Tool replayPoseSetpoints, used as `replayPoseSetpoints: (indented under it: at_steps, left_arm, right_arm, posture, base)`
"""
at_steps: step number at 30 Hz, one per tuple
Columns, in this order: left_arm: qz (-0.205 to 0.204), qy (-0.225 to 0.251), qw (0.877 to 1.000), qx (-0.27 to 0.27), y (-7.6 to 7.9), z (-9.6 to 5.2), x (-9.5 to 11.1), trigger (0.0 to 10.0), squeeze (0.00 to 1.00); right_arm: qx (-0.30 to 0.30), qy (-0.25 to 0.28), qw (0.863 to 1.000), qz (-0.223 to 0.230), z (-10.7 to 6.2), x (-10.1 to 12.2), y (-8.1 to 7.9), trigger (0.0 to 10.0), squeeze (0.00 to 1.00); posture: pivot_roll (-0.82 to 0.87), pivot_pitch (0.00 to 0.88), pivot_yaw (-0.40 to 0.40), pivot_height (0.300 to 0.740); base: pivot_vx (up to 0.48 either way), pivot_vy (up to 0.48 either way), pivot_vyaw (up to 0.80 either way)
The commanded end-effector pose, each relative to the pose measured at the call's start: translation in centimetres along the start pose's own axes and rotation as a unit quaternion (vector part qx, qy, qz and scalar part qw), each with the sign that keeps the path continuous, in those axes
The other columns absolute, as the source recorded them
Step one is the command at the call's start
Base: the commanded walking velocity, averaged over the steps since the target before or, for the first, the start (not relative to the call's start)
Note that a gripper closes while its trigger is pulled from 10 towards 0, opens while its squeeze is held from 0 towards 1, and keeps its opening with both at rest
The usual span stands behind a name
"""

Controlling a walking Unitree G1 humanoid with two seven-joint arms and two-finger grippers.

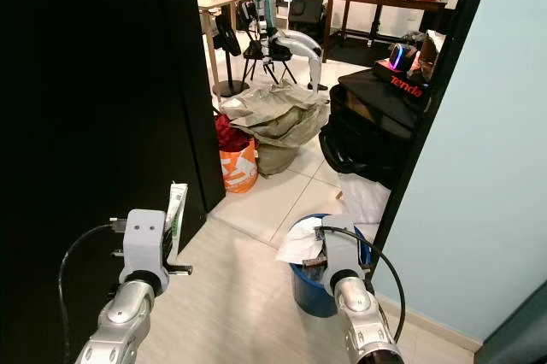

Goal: Clean up the room

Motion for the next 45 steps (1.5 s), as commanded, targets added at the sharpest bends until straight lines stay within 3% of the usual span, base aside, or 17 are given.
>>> replayPoseSetpoints:
  at_steps: [1, 45]
  left_arm:
    - [-0.002, -0.003, 1.0, -0.002, -0.05, -0.01, -0.16, 10.0, 0.0]
    - [0.002, -0.003, 1.0, -0.009, -0.06, 0.12, -0.1, 10.0, 0.0]
  right_arm:
    - [-0.003, -0.006, 1.0, 0.004, -0.11, -0.32, 0.11, 10.0, 0.0]
    - [-0.012, -0.007, 1.0, 0.02, -0.19, -0.42, 0.39, 10.0, 0.0]
  posture:
    - [0.03, 0.046, -0.027, 0.724]
    - [0.03, 0.045, -0.013, 0.724]
  base:
    - [0.322, 0.0, 0.0]
    - [0.308, 0.0, -0.04]
Point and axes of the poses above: a point about 5 cm out from each wrist's last joint towards the gripper, its own z axis pointing out of the wrist towards the gripper, its own x axis along the axis of the wrist's last joint, y = z × x, the point moved 3 cm from there along z, pointing out of the wrist towards the gripper
